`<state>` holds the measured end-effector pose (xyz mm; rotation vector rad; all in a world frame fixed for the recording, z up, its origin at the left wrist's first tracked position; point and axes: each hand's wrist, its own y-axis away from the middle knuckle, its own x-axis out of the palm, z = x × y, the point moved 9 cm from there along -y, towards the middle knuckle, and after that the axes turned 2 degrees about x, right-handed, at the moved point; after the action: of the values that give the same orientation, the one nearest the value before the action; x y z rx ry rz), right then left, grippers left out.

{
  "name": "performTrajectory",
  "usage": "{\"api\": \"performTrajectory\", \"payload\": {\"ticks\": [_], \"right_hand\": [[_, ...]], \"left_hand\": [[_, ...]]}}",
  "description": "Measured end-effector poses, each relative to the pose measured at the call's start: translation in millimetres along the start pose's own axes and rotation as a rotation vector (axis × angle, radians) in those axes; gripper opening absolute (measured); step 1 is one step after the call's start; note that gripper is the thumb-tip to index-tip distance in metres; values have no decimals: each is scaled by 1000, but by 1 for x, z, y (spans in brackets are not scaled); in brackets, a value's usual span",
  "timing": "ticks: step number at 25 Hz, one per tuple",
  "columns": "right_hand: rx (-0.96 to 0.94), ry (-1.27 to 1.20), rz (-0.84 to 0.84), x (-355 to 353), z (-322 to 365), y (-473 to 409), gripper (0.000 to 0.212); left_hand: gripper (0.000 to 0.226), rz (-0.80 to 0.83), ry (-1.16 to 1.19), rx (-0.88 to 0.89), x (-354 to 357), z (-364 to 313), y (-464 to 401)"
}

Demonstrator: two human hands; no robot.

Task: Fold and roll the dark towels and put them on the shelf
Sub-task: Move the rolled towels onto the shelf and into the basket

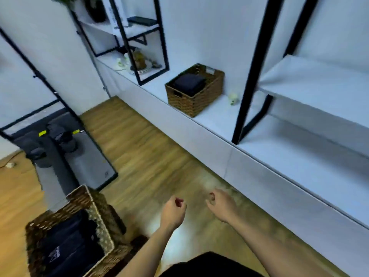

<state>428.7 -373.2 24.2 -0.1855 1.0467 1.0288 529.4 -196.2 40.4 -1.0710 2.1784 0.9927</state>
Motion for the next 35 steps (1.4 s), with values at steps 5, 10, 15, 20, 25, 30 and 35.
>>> {"api": "performTrajectory", "payload": {"ticks": [5,10,15,20,25,30,35], "right_hand": [[298,-205,-55,-32,-188,100,40],[576,-419,-197,-55,-316,192,35],[789,-597,-365,-79,-374,243,37],[941,-623,-561,-139,-407,279,31],[945,-506,-952,-287,-434,329,31],[870,-234,-1182,-462,-460,377,37],[883,-3,-1279,-595,-551,398,45]], "left_hand": [[20,286,-80,151,170,-95,63],[20,514,-183,363,275,-196,128],[18,669,-319,591,342,-270,162],[10,817,-317,801,389,-346,189],[9,880,-185,1134,411,-496,260],[17,836,33,1405,406,-668,336],[29,728,-27,1474,474,-797,365]]}}
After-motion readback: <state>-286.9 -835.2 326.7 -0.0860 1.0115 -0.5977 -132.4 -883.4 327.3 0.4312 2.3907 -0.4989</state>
